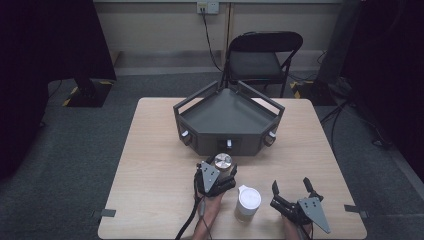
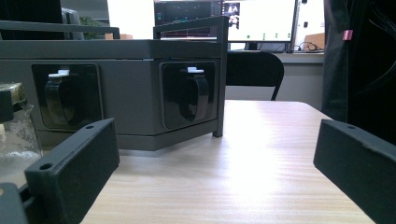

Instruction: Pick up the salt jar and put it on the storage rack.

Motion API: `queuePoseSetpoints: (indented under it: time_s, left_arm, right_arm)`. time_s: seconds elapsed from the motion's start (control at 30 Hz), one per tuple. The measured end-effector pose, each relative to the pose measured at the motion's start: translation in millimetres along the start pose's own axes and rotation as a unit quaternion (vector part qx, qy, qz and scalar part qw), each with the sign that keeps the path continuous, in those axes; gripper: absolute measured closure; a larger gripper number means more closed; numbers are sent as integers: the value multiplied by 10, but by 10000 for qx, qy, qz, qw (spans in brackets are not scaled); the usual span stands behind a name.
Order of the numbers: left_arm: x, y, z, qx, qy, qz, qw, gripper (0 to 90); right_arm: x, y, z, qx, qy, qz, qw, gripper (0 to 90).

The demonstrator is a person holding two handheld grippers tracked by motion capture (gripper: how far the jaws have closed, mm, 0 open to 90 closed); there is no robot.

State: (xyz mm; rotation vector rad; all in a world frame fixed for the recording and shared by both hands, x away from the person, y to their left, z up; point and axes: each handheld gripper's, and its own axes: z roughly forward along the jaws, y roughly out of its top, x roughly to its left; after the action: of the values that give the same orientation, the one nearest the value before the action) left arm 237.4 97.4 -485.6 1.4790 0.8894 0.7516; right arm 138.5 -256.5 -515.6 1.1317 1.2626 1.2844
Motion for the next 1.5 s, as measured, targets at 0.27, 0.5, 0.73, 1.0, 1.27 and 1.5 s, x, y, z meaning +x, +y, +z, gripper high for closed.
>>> queuePoseSetpoints:
  time_s: [0.27,0.5,0.73,1.0,1.27,1.5]
  left_arm:
    - [36,-11,8,-55,-32,51,10000,331]
    - [16,-19,10,-69,10,50,10000,346]
    - [-8,-28,8,-96,68,39,9999,349]
    - [-14,-9,-2,-70,116,93,9999,349]
    - [27,44,-60,-147,17,141,9998,349]
    - [85,80,-122,-198,-148,138,9996,349]
  right_arm:
    - [5,0,0,0,-15,1,10000,0]
    - [6,0,0,1,-18,1,10000,0]
    - [6,0,0,0,-19,1,10000,0]
    - [10,0,0,0,-32,0,10000,0]
    - [11,0,0,0,-32,0,10000,0]
    - [11,0,0,0,-32,-2,10000,0]
